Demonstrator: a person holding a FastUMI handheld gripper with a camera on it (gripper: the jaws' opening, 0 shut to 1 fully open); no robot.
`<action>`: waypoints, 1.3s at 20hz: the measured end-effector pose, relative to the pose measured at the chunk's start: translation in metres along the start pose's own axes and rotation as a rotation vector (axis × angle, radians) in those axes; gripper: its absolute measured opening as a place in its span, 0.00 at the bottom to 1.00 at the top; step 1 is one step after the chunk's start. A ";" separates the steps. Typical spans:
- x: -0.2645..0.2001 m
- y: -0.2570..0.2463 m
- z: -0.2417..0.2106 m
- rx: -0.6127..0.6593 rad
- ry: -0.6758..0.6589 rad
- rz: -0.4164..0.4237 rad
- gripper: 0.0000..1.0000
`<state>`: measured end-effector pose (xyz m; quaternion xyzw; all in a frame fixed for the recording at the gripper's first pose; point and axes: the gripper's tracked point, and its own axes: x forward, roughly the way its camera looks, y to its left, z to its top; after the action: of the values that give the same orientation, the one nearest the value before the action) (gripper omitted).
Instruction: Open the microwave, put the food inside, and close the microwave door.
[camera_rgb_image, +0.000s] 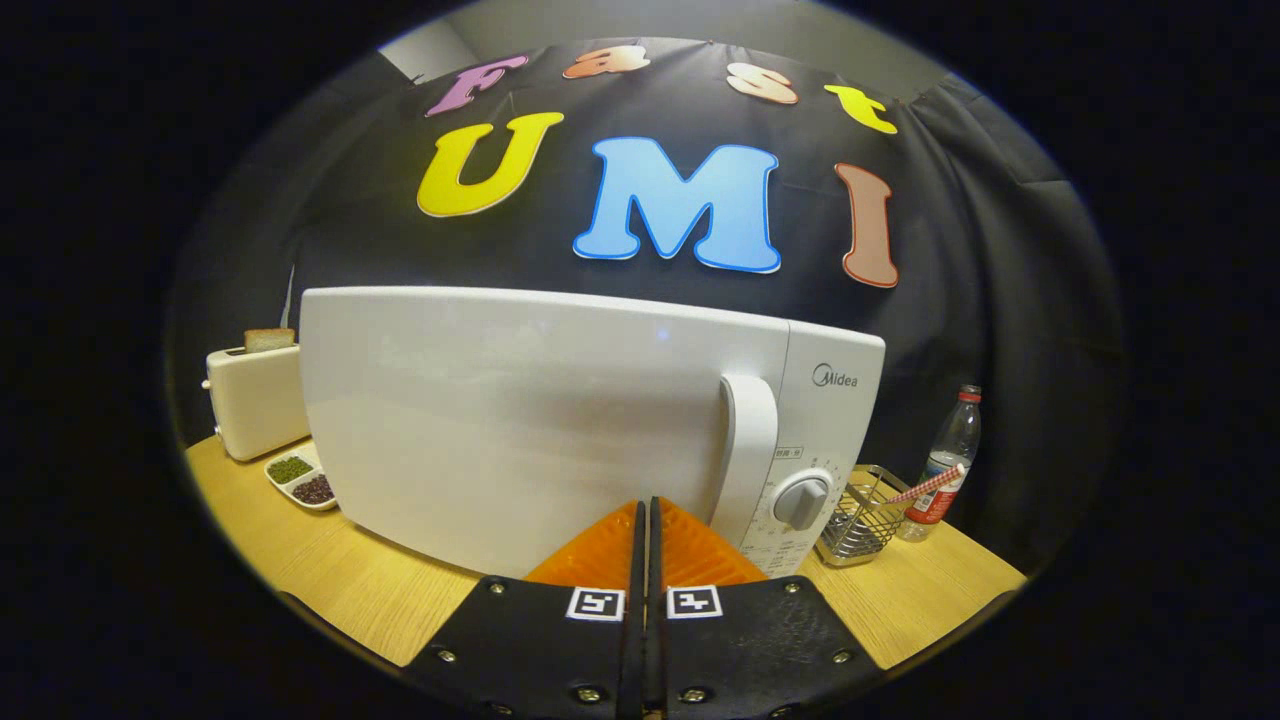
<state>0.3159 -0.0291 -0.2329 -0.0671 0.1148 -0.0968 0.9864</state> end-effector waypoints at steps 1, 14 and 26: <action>-0.013 0.002 0.003 0.021 -0.005 0.017 0.01; -0.230 -0.015 0.090 0.050 -0.177 0.114 0.01; -0.339 -0.020 0.139 -0.066 -0.227 0.166 0.01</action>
<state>0.0221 0.0370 -0.0235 -0.1002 0.0108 -0.0031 0.9949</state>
